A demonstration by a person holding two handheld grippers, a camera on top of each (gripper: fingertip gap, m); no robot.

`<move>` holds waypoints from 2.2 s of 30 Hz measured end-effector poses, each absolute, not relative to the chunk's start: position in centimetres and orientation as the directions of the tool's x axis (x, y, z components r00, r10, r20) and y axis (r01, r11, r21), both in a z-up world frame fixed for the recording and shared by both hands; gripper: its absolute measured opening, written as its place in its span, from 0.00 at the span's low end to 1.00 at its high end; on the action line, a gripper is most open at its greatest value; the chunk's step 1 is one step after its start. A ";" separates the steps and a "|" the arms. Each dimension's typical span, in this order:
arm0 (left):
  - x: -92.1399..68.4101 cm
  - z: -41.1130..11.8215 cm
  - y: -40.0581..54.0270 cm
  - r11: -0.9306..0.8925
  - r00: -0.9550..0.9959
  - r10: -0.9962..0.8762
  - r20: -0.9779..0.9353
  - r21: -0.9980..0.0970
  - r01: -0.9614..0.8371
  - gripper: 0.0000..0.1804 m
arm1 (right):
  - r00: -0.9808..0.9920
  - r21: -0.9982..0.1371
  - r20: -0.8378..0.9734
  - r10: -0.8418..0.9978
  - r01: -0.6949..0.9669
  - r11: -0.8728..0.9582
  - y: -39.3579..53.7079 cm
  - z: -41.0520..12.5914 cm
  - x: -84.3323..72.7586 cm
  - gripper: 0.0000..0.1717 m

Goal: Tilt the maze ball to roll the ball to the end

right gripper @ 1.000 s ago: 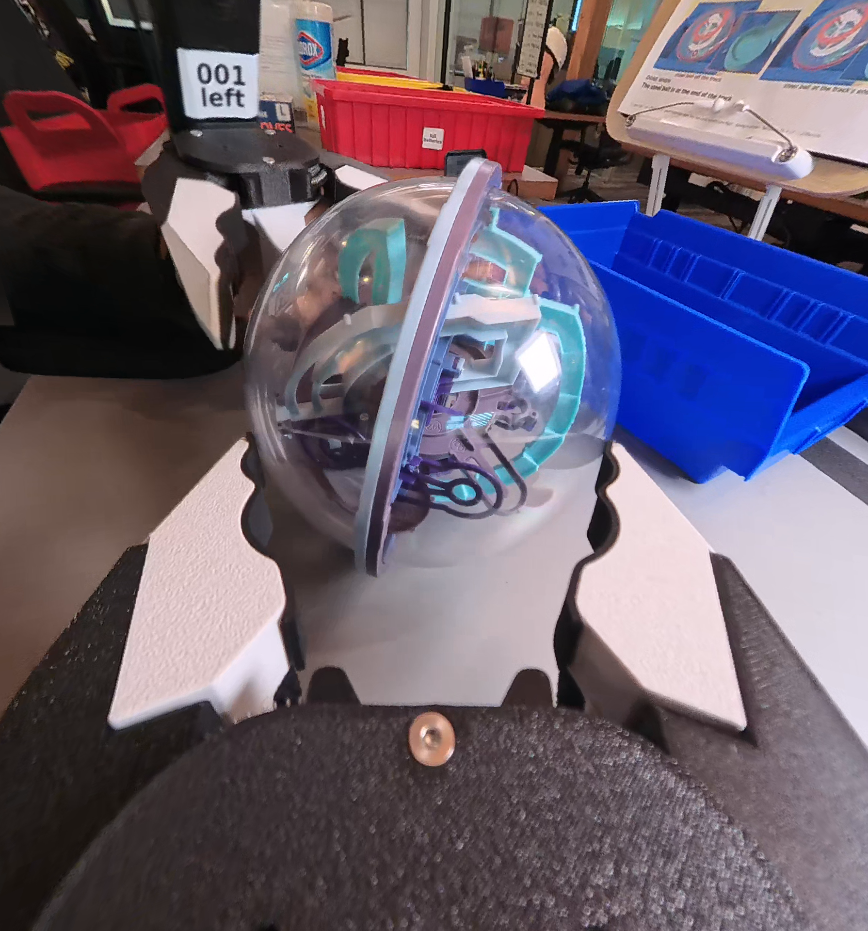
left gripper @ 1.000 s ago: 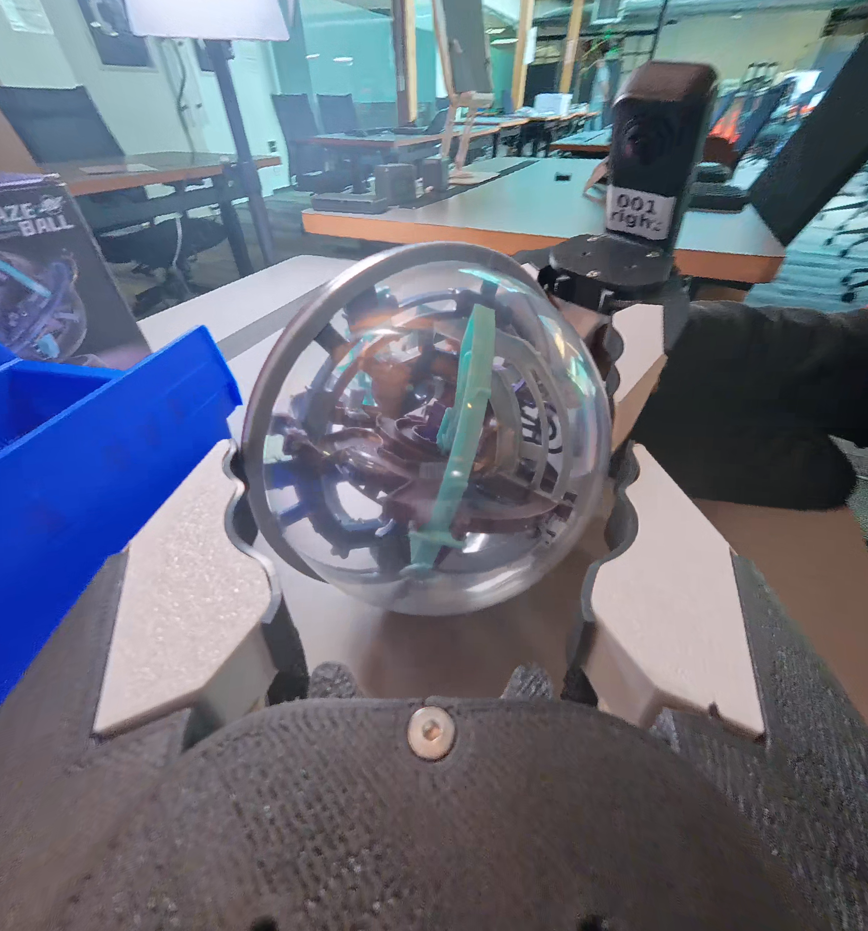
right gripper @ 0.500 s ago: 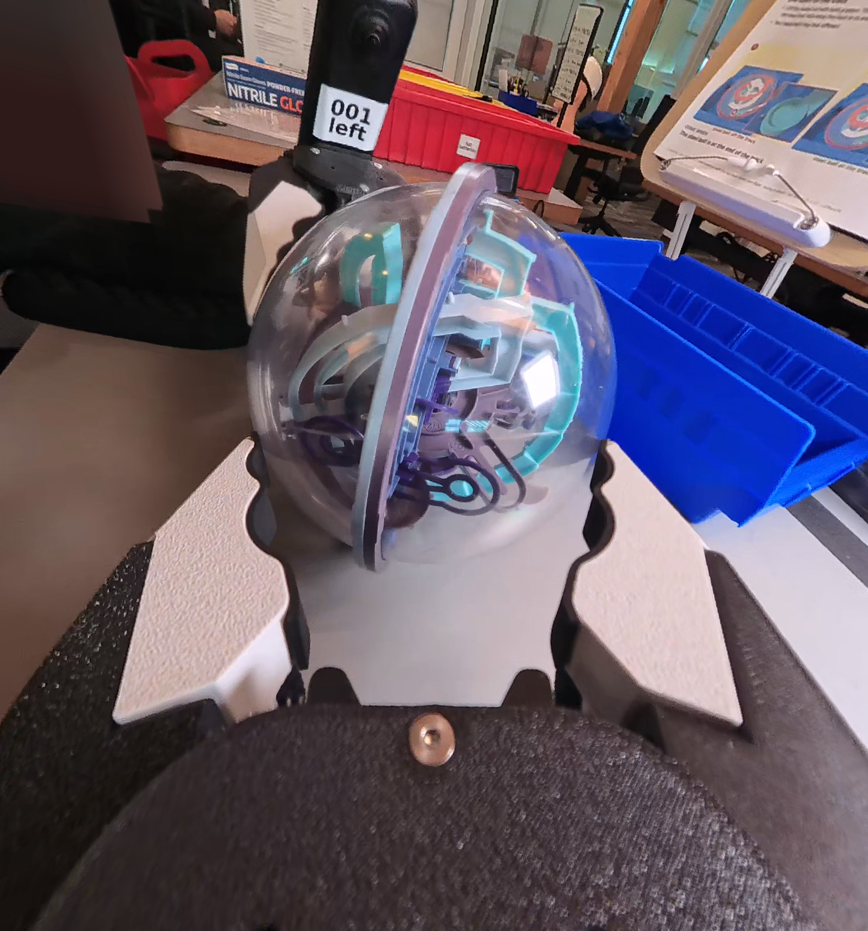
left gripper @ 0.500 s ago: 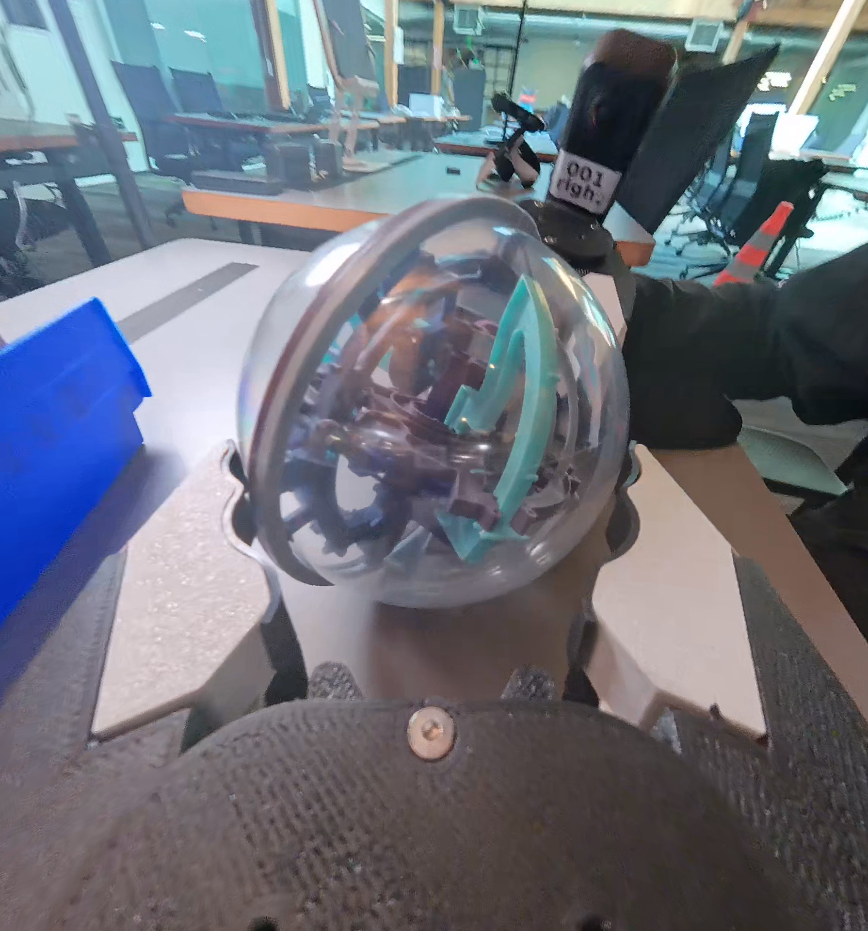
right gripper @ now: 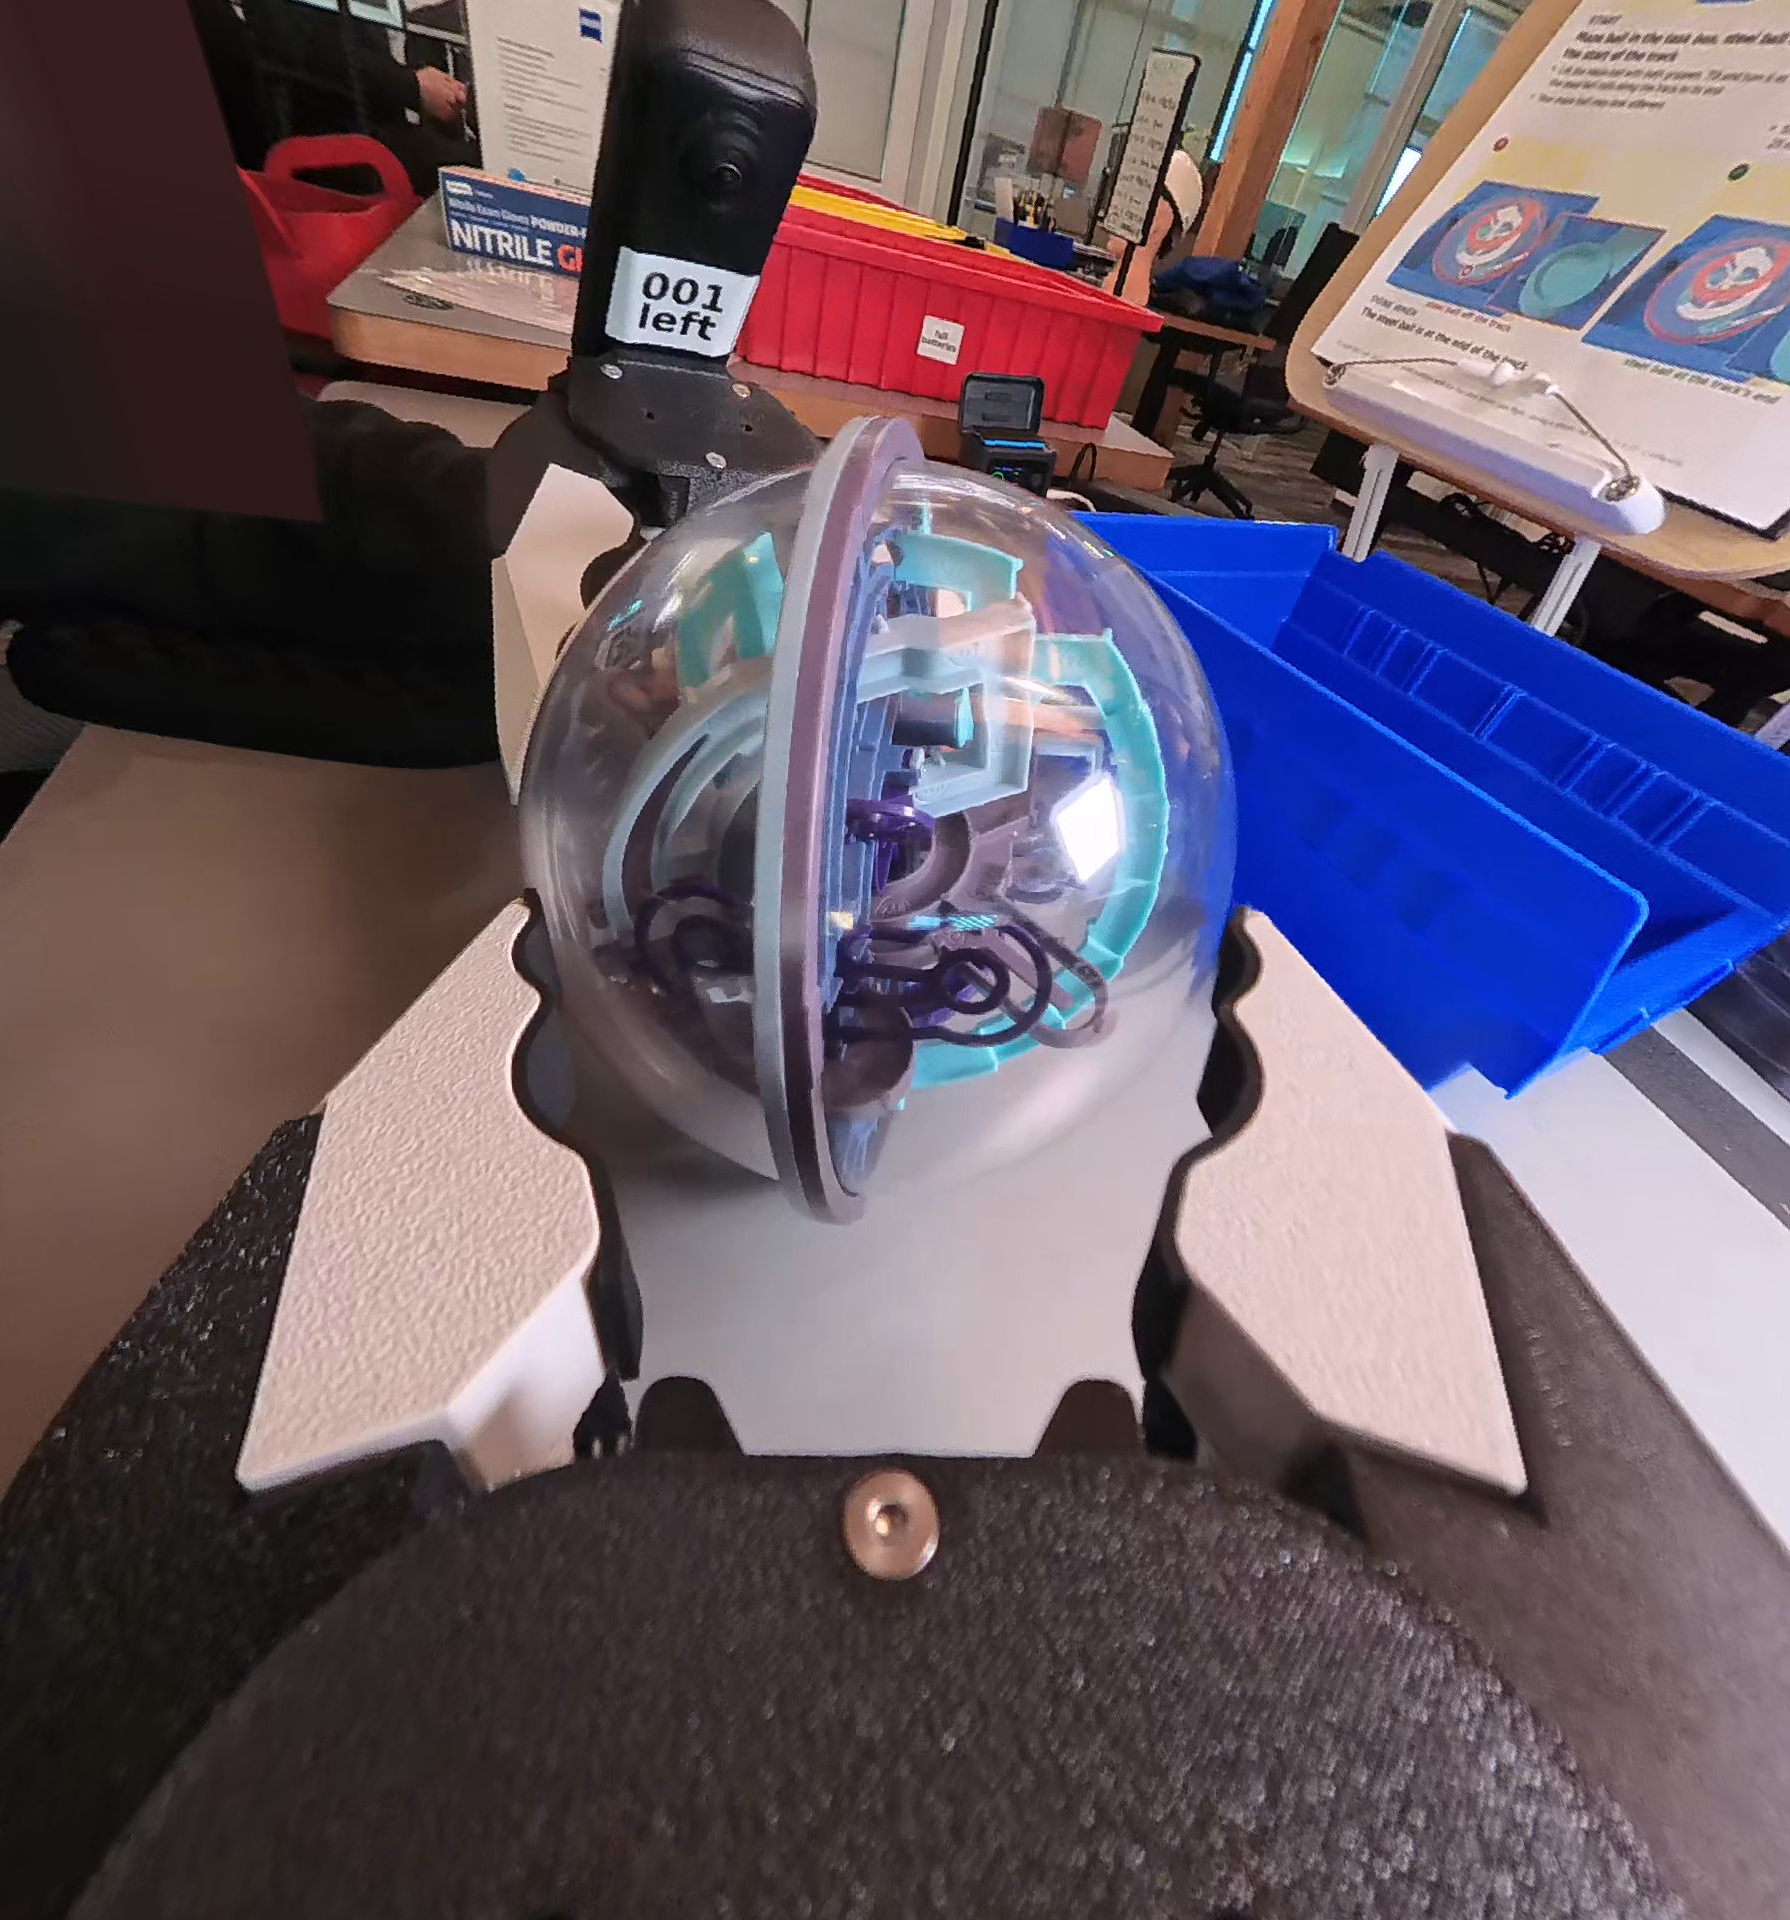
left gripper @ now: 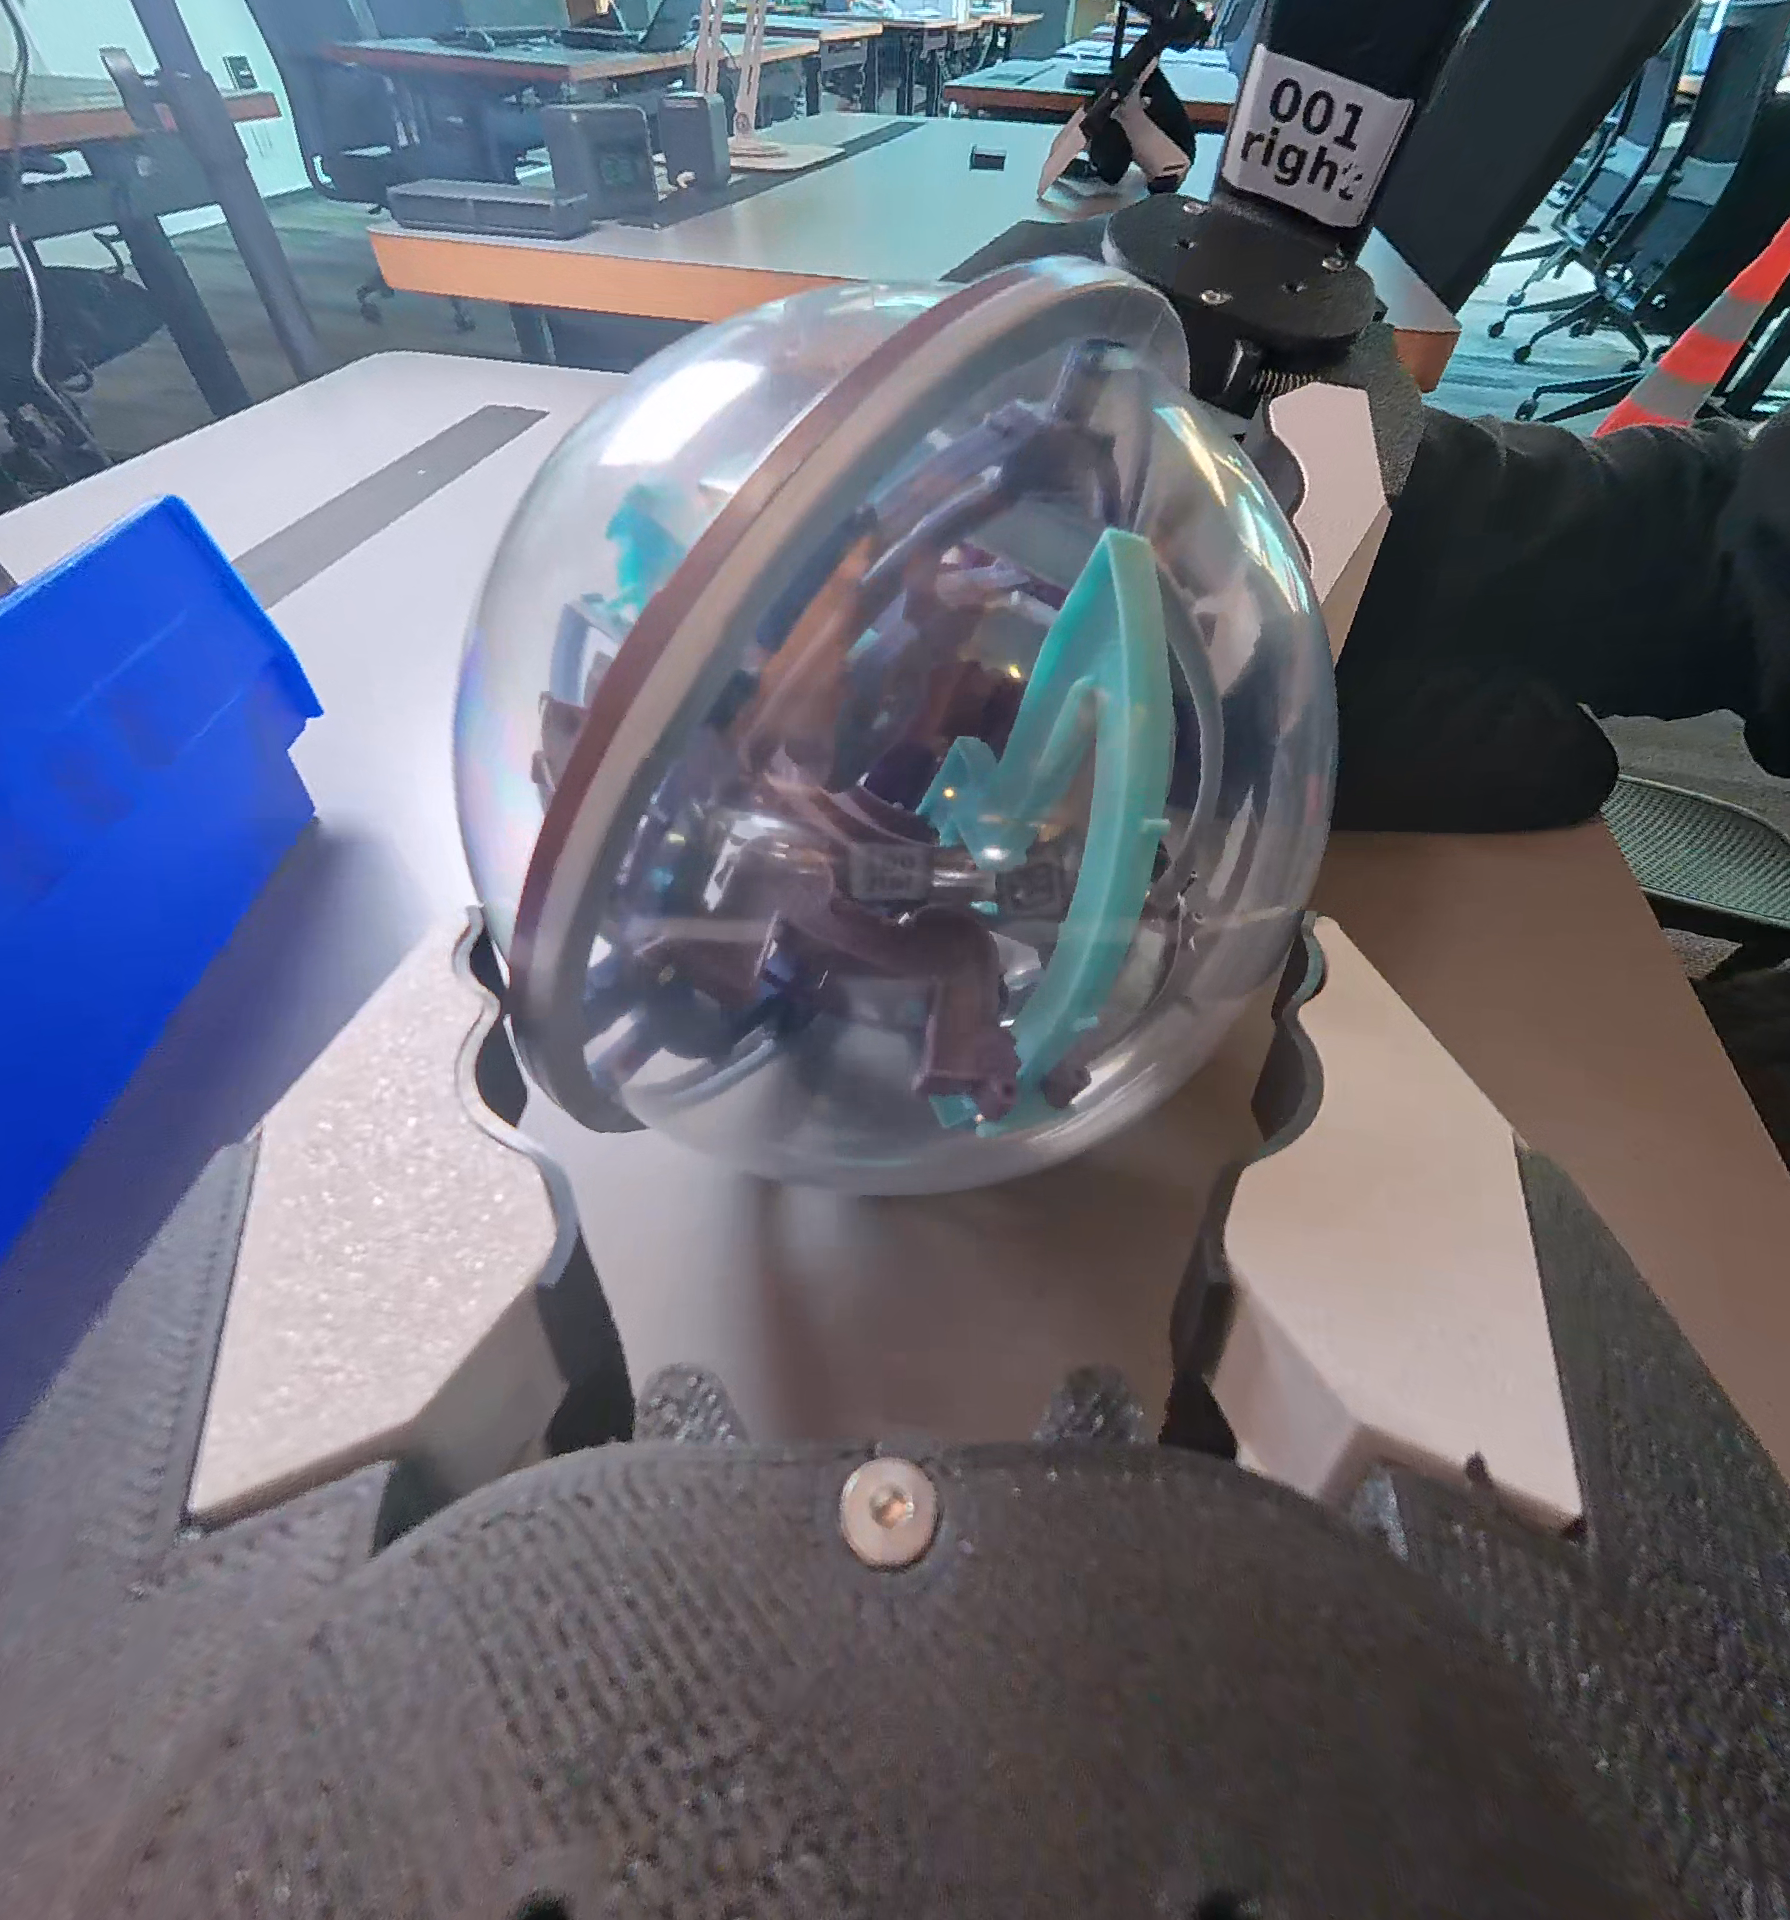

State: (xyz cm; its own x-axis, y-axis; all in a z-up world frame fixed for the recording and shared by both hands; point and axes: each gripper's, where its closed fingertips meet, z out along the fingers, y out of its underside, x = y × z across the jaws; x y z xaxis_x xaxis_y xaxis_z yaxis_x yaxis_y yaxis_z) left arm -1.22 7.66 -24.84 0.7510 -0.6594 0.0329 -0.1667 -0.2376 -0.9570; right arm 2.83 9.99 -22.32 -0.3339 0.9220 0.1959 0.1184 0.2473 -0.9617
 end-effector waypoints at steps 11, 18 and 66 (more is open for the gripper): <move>-2.4 -24.6 8.4 -0.271 0.800 -0.597 0.057 -0.953 -0.134 0.78 | -0.296 -0.962 0.143 0.944 0.183 0.203 10.8 -23.4 2.3 0.69; -2.2 -24.6 8.3 -0.268 0.804 -0.593 0.048 -0.953 -0.140 0.78 | -0.286 -0.959 0.161 0.945 0.181 0.218 10.8 -23.6 2.2 0.70; -1.9 -24.2 7.9 -0.311 0.788 -0.597 0.151 -0.949 -0.054 0.76 | -0.322 -0.979 0.132 0.937 0.108 0.175 10.8 -22.8 2.6 0.69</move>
State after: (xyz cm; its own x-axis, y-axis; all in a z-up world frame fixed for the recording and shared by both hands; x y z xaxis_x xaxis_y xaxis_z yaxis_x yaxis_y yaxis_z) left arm -1.91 7.91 -24.22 0.7881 -0.5967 0.1510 -0.0540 -0.3115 -0.9487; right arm 2.58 10.77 -22.77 -0.3220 0.9375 0.1321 0.1076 0.1749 -0.9787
